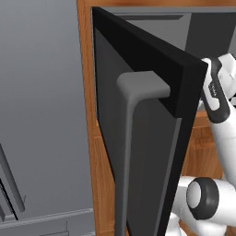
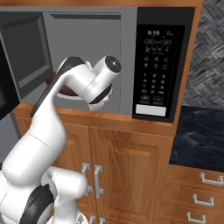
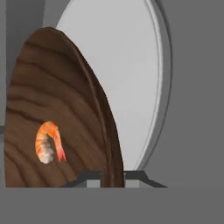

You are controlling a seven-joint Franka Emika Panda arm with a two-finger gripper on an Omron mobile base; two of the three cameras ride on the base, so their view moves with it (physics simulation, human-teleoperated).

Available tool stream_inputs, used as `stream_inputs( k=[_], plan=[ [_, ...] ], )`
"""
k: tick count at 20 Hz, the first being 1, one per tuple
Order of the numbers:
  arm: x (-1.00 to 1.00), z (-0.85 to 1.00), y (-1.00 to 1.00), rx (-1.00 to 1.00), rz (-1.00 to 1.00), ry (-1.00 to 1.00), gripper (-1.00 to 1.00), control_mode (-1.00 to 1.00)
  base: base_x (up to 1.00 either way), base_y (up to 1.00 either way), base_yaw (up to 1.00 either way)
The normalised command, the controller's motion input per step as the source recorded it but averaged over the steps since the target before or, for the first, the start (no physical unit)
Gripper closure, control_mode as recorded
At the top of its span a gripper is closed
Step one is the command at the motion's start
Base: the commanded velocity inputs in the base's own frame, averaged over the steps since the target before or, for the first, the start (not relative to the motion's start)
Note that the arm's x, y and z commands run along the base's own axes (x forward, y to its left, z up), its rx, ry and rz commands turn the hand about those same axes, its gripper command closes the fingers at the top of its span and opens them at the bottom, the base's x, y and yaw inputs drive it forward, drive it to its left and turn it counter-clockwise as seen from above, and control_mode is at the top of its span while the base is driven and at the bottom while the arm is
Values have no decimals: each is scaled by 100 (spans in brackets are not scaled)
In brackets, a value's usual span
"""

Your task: Remove the pear from the bowl and place it on the small plate. Then place the bowl with only the shrimp in the microwave, close the door, and press the start button to microwave the shrimp.

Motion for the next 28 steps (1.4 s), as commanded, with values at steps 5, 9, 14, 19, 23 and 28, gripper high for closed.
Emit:
stream_inputs(
  k=[5, 9, 14, 19, 23, 28],
  plan=[
    [27, -8, 0, 0, 0, 4, -100, -100, 0, 0, 0],
    [-3, 4, 2, 0, 0, -4, -100, -100, 0, 0, 0],
    [-50, 18, 0, 0, 0, -13, -100, -100, 0, 0, 0],
    [-100, 15, 0, -23, -6, -25, -100, -100, 0, 0, 0],
    [-69, 0, 2, -65, -1, -25, -100, -100, 0, 0, 0],
    [-12, -19, 1, -36, -3, -5, -100, -100, 0, 0, 0]
  ],
)
